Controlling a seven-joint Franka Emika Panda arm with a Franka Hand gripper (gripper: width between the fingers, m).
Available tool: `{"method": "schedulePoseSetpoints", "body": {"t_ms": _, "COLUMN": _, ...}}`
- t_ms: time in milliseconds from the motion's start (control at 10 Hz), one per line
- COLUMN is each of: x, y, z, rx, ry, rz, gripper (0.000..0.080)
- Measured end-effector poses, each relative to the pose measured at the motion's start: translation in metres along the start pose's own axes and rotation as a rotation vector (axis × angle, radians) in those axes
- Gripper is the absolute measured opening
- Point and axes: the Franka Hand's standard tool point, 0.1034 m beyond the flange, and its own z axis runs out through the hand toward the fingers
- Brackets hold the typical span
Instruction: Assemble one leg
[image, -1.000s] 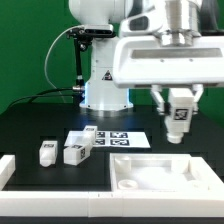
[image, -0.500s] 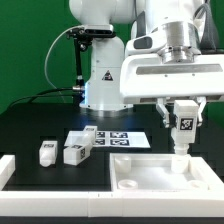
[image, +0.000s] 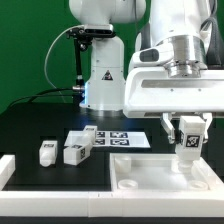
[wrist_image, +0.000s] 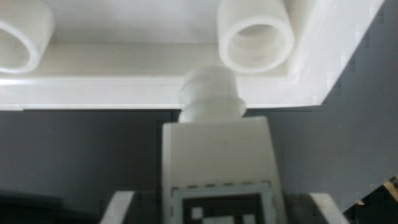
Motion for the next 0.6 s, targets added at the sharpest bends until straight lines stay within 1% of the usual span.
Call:
{"method": "schedulePoseSetpoints", "body": {"t_ms": 100, "x": -0.001, "y": -0.003, "z": 0.002, "rx": 0.001, "ry": 0.0, "rz": 0.0, "gripper": 0.0281}}
{"method": "schedulePoseSetpoints", "body": {"t_ms": 200, "x": -0.004, "y": -0.012, "z": 0.006, "rx": 0.005, "ry": 0.0, "rz": 0.002, "gripper": 0.0281}}
{"method": "schedulePoseSetpoints", "body": {"t_ms": 300, "x": -0.003, "y": -0.017, "z": 0.009, "rx": 0.008, "ry": 0.003, "rz": -0.001, "gripper": 0.0281}}
{"method": "schedulePoseSetpoints", "body": {"t_ms": 400, "x": -0.002, "y": -0.018, "z": 0.011, "rx": 0.008, "ry": 0.003, "rz": 0.002, "gripper": 0.0281}}
{"method": "schedulePoseSetpoints", "body": {"t_ms": 600, "x": -0.011, "y": -0.024, "z": 0.017, "rx": 0.012, "ry": -0.011, "rz": -0.004, "gripper": 0.0281}}
